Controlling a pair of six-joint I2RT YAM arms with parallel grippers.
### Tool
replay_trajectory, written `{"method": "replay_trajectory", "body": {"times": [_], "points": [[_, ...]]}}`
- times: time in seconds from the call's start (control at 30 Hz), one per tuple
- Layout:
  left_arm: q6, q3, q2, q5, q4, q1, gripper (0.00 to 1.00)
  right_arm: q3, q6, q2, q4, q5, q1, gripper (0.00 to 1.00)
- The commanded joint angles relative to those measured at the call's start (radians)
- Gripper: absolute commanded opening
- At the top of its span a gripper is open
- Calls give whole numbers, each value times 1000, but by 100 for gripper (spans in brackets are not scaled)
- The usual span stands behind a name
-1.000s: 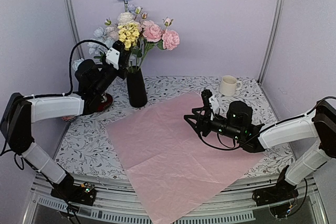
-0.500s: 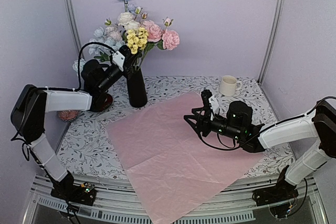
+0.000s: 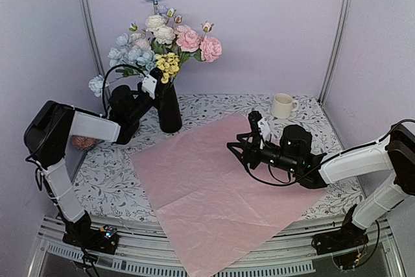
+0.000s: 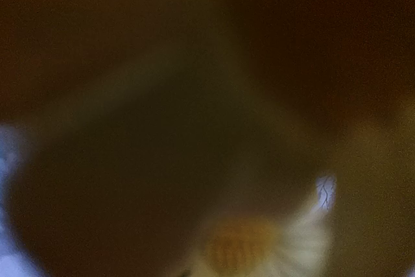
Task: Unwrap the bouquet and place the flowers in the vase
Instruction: Place the fake flower in the vase.
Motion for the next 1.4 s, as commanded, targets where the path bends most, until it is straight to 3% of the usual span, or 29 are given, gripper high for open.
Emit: {"method": "replay_trajectory", "body": {"times": [0.0, 0.47, 0.87, 1.37], "points": [[-81, -17, 44, -65, -12, 11, 17, 1, -8, -4, 20, -21, -4, 52], [-93, 8, 113, -164, -91, 11, 21, 1, -8, -11, 14, -24, -4, 52], [-226, 190, 116, -197, -416, 26, 26, 5, -9, -1, 14, -25, -5, 52], [-281, 171, 130, -167, -420, 29, 37, 7, -11, -2, 10, -30, -4, 52]]}}
